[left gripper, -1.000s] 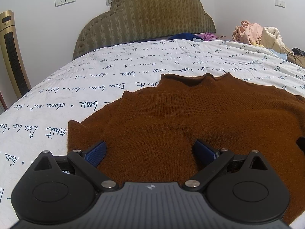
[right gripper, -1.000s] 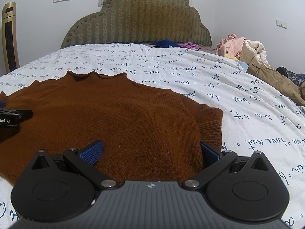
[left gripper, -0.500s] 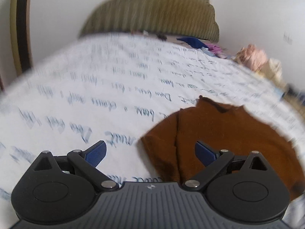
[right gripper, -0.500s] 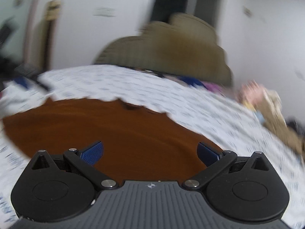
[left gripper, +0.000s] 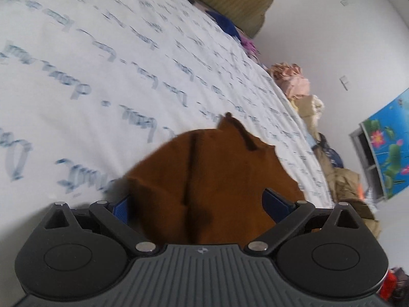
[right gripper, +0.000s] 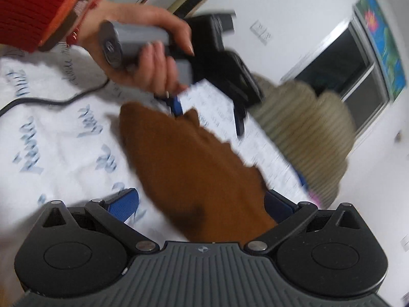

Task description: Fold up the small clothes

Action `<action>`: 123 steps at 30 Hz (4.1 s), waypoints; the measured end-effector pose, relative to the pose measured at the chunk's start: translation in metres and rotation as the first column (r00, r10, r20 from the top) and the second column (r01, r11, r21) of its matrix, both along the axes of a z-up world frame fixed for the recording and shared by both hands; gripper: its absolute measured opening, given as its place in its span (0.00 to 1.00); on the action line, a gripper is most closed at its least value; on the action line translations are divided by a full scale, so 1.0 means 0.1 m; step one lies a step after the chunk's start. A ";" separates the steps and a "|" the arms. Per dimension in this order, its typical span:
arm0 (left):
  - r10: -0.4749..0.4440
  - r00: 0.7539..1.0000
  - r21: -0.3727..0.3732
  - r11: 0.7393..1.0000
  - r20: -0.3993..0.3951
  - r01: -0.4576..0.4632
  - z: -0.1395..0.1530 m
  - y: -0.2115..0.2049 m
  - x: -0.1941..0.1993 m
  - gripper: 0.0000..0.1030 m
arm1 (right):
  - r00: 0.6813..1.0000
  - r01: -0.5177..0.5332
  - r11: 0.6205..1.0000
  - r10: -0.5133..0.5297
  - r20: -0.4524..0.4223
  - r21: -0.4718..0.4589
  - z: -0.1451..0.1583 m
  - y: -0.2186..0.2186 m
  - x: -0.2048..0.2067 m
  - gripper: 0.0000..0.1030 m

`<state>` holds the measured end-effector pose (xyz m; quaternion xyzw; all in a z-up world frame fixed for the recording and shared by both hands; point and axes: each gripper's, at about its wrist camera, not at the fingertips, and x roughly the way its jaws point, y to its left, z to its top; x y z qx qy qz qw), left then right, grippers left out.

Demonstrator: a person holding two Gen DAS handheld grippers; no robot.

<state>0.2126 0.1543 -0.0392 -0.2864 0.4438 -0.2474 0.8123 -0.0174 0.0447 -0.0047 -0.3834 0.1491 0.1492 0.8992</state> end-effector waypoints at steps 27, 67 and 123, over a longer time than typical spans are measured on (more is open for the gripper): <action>0.019 0.987 0.434 0.897 0.157 -0.087 0.65 -0.91 0.16 0.10 | 0.984 0.025 0.999 -0.031 0.177 0.033 0.06 -0.09 0.03 0.10; -0.312 0.887 0.665 0.747 0.340 0.007 1.07 -3.86 -0.10 0.08 | 0.875 0.417 0.807 -0.481 0.055 0.418 0.08 -2.10 0.03 0.10; -0.226 0.865 0.700 0.690 0.448 -0.182 0.45 -2.93 -1.28 0.83 | 0.743 0.620 0.291 0.084 -0.665 0.729 -0.14 -4.00 1.98 0.13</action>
